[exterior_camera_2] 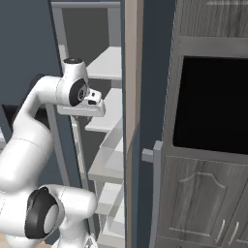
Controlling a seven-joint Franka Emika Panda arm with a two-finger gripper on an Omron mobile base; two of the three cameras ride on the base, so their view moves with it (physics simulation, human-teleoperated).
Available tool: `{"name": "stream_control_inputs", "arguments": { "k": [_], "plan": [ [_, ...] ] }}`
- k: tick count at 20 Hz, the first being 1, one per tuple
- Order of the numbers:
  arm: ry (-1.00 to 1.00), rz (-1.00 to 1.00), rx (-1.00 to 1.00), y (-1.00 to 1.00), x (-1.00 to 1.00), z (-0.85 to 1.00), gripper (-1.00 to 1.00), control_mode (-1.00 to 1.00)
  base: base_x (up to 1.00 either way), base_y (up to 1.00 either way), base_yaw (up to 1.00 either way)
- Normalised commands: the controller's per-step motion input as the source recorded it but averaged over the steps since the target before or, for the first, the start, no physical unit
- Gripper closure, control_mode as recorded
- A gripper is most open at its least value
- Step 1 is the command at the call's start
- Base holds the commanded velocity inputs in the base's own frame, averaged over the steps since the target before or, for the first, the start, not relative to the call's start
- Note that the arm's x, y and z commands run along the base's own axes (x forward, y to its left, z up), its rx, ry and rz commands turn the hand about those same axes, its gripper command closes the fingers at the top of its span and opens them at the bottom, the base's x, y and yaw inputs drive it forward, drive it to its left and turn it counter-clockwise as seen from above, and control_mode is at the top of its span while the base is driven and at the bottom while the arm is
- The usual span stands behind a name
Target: Pick garlic from the fridge and place it on the plate on the counter.
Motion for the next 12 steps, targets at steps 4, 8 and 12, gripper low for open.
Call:
{"name": "stream_control_inputs", "arguments": {
  "k": [4,8,12],
  "plan": [
    [-0.02,0.0,0.0,0.0,0.0,0.0,-1.0,-1.0,0.0,0.0,0.0],
    [-0.03,-0.01,-0.05,-0.17,0.0,0.0,-1.0,-1.0,0.0,0.0,0.0],
    [-0.19,-0.09,-0.17,-0.78,0.08,0.26,-1.0,-1.0,0.0,0.0,0.0]
  ]
}}
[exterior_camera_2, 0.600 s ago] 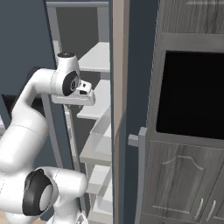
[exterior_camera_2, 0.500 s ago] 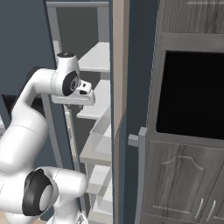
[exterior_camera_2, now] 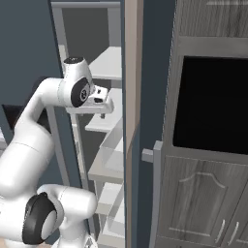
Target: Pick garlic from the fridge and place it on the plate on the counter.
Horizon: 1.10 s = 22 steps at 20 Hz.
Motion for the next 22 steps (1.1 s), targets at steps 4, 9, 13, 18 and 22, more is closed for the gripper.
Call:
{"name": "stream_control_inputs", "arguments": {
  "k": [4,9,13,18,22],
  "plan": [
    [-0.12,-0.14,-0.11,-0.75,0.4,0.4,-1.0,-1.0,0.0,0.0,0.0],
    [-0.2,-0.03,0.01,-0.3,0.2,0.48,-1.0,-1.0,0.0,0.0,0.0],
    [-0.37,0.0,0.0,-0.01,0.19,0.55,-1.0,-1.0,0.0,0.0,0.0],
    [-0.43,-0.02,0.02,-0.2,0.28,0.5,-1.0,-1.0,0.0,0.0,0.0],
    [-0.35,-0.05,0.0,-0.19,0.31,0.39,-1.0,-1.0,0.0,0.0,0.0]
  ]
}}
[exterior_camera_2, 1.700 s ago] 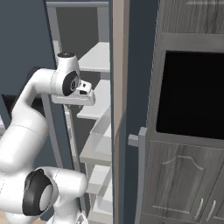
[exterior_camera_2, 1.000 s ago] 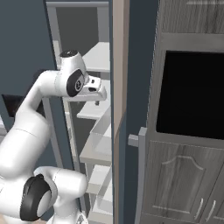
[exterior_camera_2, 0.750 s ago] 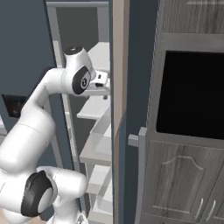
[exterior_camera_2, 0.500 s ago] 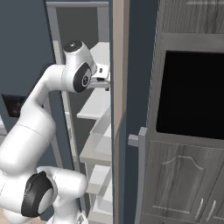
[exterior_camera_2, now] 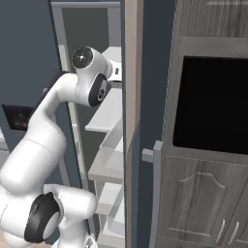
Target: Pick garlic from the fridge and place it on the plate on the counter.
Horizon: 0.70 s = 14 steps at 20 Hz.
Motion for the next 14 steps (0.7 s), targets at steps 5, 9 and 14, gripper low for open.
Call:
{"name": "stream_control_inputs", "arguments": {
  "k": [5,9,14],
  "plan": [
    [-0.12,0.0,-0.05,0.0,0.16,0.35,-1.0,-1.0,0.0,0.0,0.0],
    [0.03,0.0,-0.01,0.0,0.27,0.42,-1.0,-1.0,0.0,0.0,0.0],
    [0.15,0.0,0.0,0.0,0.31,0.19,-1.0,-1.0,0.0,0.0,0.0]
  ]
}}
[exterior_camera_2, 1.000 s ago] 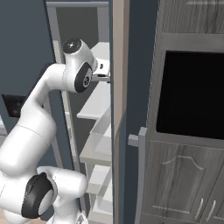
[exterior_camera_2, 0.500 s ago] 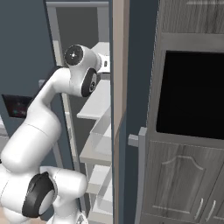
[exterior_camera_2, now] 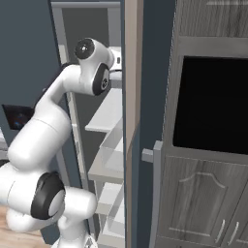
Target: Pick garlic from the fridge and place it on the plate on the counter.
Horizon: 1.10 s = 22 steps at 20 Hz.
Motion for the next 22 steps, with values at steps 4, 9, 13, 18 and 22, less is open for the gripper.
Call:
{"name": "stream_control_inputs", "arguments": {
  "k": [4,9,13,18,22],
  "plan": [
    [0.12,0.0,0.01,-0.04,0.23,0.0,-1.0,-1.0,0.0,0.0,0.0],
    [0.1,0.0,0.01,-0.19,0.1,0.0,-1.0,-1.0,0.0,0.0,0.0],
    [0.02,-0.01,0.0,-0.19,0.06,-0.07,-1.0,-1.0,0.0,0.0,0.0],
    [0.0,0.0,0.0,-0.03,0.16,-0.1,-1.0,-1.0,0.0,0.0,0.0],
    [0.0,0.0,0.0,0.0,0.21,-0.18,-1.0,-1.0,0.0,0.0,0.0]
  ]
}}
